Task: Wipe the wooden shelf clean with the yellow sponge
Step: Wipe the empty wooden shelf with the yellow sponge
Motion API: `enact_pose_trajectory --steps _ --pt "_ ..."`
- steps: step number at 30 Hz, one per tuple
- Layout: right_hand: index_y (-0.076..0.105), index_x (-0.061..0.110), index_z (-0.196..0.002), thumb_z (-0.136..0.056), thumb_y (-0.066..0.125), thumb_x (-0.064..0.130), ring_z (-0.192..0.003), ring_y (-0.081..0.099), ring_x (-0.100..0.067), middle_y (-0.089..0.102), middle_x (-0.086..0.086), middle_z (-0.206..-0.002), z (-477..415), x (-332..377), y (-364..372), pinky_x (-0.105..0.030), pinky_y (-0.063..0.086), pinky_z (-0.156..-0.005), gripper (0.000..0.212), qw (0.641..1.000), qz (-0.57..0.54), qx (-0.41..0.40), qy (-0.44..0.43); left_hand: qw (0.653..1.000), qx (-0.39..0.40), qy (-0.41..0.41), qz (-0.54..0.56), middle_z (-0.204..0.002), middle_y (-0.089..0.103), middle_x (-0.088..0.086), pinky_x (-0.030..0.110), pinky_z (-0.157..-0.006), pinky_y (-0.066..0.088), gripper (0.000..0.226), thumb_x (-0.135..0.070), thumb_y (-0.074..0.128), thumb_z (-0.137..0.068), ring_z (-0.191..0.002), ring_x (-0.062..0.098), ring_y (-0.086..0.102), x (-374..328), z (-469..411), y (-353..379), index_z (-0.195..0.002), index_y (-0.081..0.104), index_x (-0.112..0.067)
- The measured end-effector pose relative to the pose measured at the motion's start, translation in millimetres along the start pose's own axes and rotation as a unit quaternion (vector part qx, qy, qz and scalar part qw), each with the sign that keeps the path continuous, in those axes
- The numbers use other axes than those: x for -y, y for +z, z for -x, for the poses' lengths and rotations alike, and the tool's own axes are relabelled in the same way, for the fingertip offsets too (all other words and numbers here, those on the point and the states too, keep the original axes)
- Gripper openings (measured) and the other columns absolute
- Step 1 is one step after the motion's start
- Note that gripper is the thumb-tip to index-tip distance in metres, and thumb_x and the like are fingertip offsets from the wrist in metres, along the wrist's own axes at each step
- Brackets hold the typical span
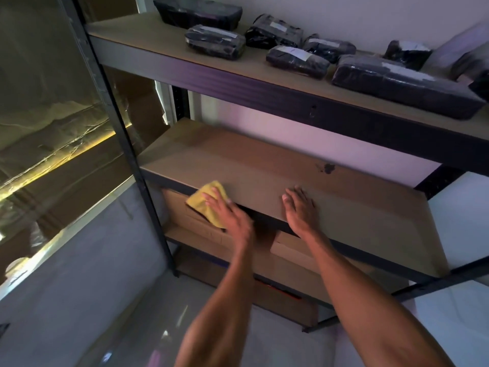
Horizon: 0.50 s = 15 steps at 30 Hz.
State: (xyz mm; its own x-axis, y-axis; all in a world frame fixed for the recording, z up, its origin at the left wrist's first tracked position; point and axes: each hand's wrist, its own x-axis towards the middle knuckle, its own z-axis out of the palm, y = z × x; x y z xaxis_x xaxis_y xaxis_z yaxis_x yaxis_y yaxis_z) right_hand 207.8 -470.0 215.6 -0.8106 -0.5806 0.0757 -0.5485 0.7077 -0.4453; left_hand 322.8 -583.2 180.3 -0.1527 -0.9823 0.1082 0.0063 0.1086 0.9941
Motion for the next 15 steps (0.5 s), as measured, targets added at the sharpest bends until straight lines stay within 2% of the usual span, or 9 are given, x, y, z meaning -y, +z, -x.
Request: enact_pose_trajectory --steps 1,3,6,9,11,13,15 --pt "0.042 0.028 -0.144 -0.102 0.025 0.046 -0.148 0.017 -0.015 0.025 0.002 -0.159 -0.8 -1.0 -0.2 -0.042 0.010 -0.120 0.048 1.000 -0.006 0.001 -0.002 1.000 -0.025 -0.010 0.004 -0.165 -0.007 0.000 0.041 -0.126 -0.003 0.051 -0.028 0.025 -0.108 -0.155 0.023 -0.004 4.7 -34.3 -12.9 -0.158 0.023 -0.021" --pt "0.043 0.026 -0.143 -0.103 0.026 0.043 -0.148 0.018 -0.016 0.026 0.000 -0.158 -1.0 -2.2 1.5 -0.042 0.012 -0.120 0.047 1.000 -0.006 -0.003 -0.009 0.997 -0.060 -0.031 0.021 -0.166 0.002 0.012 0.040 -0.126 0.003 0.050 -0.025 0.027 -0.108 -0.155 0.030 0.003 7.7 -92.6 -36.4 -0.156 0.029 -0.013" --pt "0.044 0.023 -0.142 -0.103 0.029 0.037 -0.147 0.021 -0.018 0.029 -0.003 -0.157 -1.5 -0.1 3.2 -0.042 0.015 -0.118 0.044 1.000 0.000 -0.016 -0.014 0.999 -0.031 -0.028 -0.013 -0.167 0.002 0.011 0.032 -0.123 0.001 0.048 -0.017 0.031 -0.109 -0.154 0.028 -0.001 3.7 -88.1 -34.1 -0.157 0.029 -0.017" --pt "0.046 0.021 -0.140 -0.103 0.034 0.029 -0.146 0.024 -0.020 0.031 -0.004 -0.156 -3.7 -3.0 2.9 -0.042 0.018 -0.118 0.040 1.000 -0.014 -0.016 -0.021 0.998 0.060 0.013 -0.031 -0.168 -0.007 0.000 0.041 -0.123 -0.003 0.050 -0.022 0.030 -0.109 -0.154 0.023 -0.009 6.8 11.0 -2.4 -0.158 0.026 -0.024" --pt "0.050 0.018 -0.138 -0.101 0.038 0.023 -0.145 0.028 -0.021 0.036 -0.007 -0.154 -5.6 -9.3 1.3 -0.042 0.022 -0.118 0.039 0.999 -0.037 -0.011 -0.031 0.991 0.135 0.010 -0.004 -0.167 -0.007 -0.007 0.051 -0.121 0.002 0.051 -0.034 0.027 -0.107 -0.154 0.023 -0.005 -0.6 79.0 12.5 -0.157 0.019 -0.036" --pt "0.056 0.013 -0.132 -0.100 0.041 0.016 -0.142 0.034 -0.022 0.042 -0.009 -0.150 -5.6 -13.5 -4.5 -0.038 0.026 -0.117 0.036 0.995 -0.100 0.003 -0.028 0.973 0.230 0.002 0.026 -0.168 0.006 -0.005 0.054 -0.123 0.016 0.050 -0.042 0.028 -0.106 -0.154 0.023 0.011 -14.8 129.9 12.1 -0.153 0.012 -0.052" --pt "0.061 0.010 -0.126 -0.100 0.043 0.014 -0.136 0.044 -0.024 0.052 -0.012 -0.141 -1.8 -15.6 -19.1 -0.034 0.032 -0.114 0.032 0.976 -0.217 0.013 0.008 0.955 0.289 0.004 0.063 -0.165 0.024 -0.003 0.046 -0.120 0.030 0.049 -0.037 0.032 -0.108 -0.150 0.018 0.029 -31.3 153.0 -0.2 -0.152 0.017 -0.052"
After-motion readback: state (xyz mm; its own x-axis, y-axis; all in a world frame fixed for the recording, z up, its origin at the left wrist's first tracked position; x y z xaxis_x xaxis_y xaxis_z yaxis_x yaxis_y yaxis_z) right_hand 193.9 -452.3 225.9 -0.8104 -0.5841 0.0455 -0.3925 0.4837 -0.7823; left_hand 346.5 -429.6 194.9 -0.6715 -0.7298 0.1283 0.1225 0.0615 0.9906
